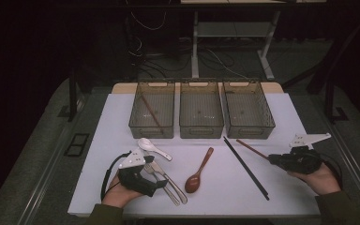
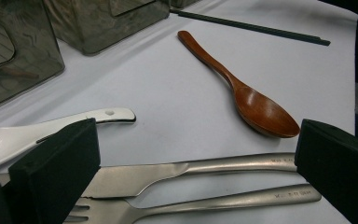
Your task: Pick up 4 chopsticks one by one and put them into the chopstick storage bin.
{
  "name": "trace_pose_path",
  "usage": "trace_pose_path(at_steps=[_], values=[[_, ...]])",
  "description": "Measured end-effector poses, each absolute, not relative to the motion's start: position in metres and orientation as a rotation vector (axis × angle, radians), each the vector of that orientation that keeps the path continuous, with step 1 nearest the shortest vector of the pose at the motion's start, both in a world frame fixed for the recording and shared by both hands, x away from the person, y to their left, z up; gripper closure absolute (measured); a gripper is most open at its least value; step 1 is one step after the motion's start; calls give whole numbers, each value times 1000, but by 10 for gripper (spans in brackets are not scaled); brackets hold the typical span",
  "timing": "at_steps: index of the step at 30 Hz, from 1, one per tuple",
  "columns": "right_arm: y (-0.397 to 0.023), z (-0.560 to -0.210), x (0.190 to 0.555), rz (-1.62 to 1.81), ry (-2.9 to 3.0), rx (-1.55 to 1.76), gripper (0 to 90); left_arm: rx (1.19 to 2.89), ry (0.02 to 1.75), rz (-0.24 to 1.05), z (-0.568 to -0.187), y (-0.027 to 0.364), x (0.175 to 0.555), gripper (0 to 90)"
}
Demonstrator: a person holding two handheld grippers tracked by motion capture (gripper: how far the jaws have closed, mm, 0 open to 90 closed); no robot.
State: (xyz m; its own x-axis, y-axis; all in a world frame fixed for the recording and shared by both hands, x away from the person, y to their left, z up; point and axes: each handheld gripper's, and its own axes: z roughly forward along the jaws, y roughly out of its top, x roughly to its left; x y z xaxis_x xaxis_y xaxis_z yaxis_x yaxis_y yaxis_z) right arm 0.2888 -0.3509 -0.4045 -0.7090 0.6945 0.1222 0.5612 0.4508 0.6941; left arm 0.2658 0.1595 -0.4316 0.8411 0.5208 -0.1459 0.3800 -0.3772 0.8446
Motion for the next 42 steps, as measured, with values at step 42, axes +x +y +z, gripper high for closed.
trace_pose_path(at_steps=[42], values=[[-288,-368,329,1227,2493,991,842,2012,659,175,-432,159,266,0]])
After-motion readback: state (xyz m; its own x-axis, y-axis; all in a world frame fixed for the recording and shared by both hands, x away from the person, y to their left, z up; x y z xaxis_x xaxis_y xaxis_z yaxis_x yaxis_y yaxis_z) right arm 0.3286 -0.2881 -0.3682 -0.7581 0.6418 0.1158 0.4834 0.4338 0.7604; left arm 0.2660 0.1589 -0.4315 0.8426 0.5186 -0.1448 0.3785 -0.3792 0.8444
